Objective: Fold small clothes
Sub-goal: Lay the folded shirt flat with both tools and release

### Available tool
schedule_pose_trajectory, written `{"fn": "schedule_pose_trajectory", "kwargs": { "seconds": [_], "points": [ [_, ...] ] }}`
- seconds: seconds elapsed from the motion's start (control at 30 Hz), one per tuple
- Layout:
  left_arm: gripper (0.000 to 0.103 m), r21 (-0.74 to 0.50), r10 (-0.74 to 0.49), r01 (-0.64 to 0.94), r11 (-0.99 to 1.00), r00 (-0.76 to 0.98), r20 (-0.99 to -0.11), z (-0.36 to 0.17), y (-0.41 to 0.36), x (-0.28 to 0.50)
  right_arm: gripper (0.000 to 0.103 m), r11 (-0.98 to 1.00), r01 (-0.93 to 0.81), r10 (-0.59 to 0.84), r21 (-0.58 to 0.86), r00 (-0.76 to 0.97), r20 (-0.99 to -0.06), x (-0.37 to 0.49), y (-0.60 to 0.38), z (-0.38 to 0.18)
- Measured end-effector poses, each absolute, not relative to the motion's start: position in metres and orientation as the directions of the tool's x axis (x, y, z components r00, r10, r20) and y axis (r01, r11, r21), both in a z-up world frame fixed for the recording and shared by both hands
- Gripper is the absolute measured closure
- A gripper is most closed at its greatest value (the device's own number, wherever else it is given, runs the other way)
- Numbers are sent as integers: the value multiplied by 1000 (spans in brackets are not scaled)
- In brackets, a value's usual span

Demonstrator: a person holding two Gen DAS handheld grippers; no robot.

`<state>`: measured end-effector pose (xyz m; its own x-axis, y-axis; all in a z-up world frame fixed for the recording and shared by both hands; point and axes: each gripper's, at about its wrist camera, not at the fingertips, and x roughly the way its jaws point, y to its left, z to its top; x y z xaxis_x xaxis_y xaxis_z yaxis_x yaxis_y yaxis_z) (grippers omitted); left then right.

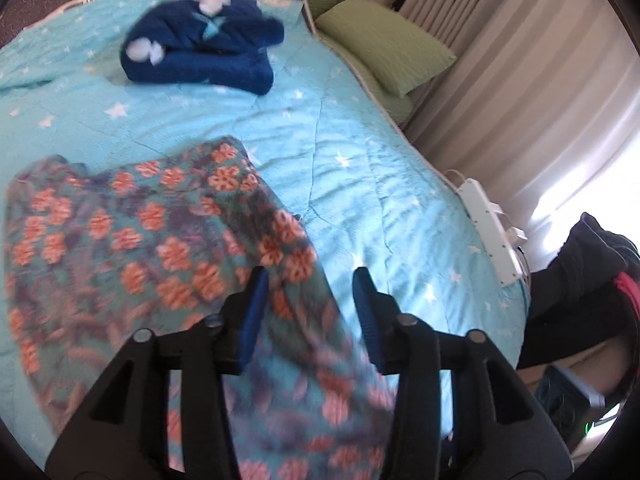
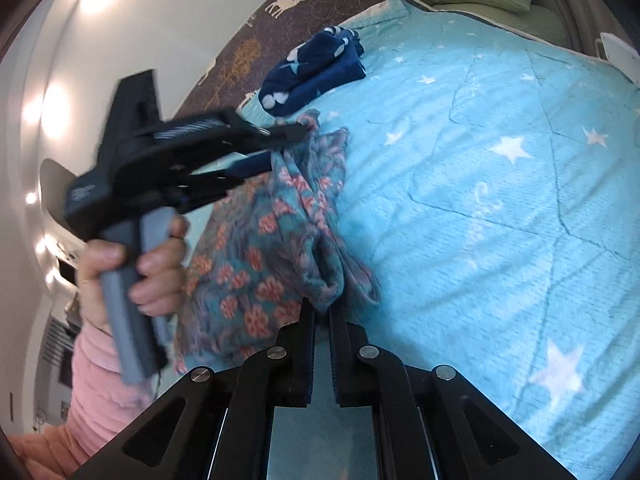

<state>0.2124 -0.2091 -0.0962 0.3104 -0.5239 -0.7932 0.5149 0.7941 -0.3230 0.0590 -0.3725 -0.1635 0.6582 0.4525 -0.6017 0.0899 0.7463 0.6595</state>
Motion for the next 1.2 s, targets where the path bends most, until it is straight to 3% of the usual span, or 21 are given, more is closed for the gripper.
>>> {"fn": "schedule_pose_trajectory", "kwargs": {
  "seconds": [0.1, 0.27, 0.43, 0.5, 0.53, 0.6, 0.67, 0.73, 0.83, 0.93, 1.0, 1.2],
  "points": [
    [43, -284, -516, 525, 802, 370, -772, -84, -178, 193, 92, 776, 110, 399, 622, 677, -618, 47, -381, -156],
    [43, -228, -455, 489, 842, 416, -788, -100, -124, 153, 92, 826, 84, 320, 557, 743, -587, 38, -392, -126],
    [42, -142, -407, 497, 856, 479, -778, -115, -110, 126, 92, 825, -101, 437, 555, 736, -517, 59, -364, -105],
    [42, -129, -394, 488, 863, 491, -777, -118, -109, 123, 92, 817, -92, 457, 569, 704, -543, 73, -357, -114],
    [42, -127, -394, 488, 863, 495, -775, -119, -109, 122, 93, 837, -15, 411, 547, 677, -611, 80, -356, -127],
    [41, -124, -401, 500, 857, 495, -771, -121, -107, 119, 103, 858, 105, 332, 502, 632, -700, 86, -364, -147],
    [40, -115, -407, 518, 847, 495, -767, -123, -104, 114, 103, 804, 134, 385, 579, 624, -680, 79, -378, -160],
    [40, -98, -409, 539, 837, 495, -767, -127, -102, 110, 103, 819, 140, 363, 556, 624, -692, 70, -382, -153],
    [40, -96, -416, 551, 829, 492, -765, -125, -97, 104, 97, 868, 116, 311, 483, 631, -710, 66, -376, -136],
    [40, -133, -445, 556, 821, 476, -759, -120, -93, 99, 93, 886, 29, 325, 462, 672, -665, 75, -374, -111],
    [40, -166, -470, 555, 815, 465, -751, -114, -88, 96, 75, 889, -20, 348, 457, 679, -647, 92, -372, -98],
    [38, -210, -554, 612, 762, 449, -701, -97, -92, 90, 73, 900, -68, 371, 431, 638, -674, 174, -364, -92]
  ]
}}
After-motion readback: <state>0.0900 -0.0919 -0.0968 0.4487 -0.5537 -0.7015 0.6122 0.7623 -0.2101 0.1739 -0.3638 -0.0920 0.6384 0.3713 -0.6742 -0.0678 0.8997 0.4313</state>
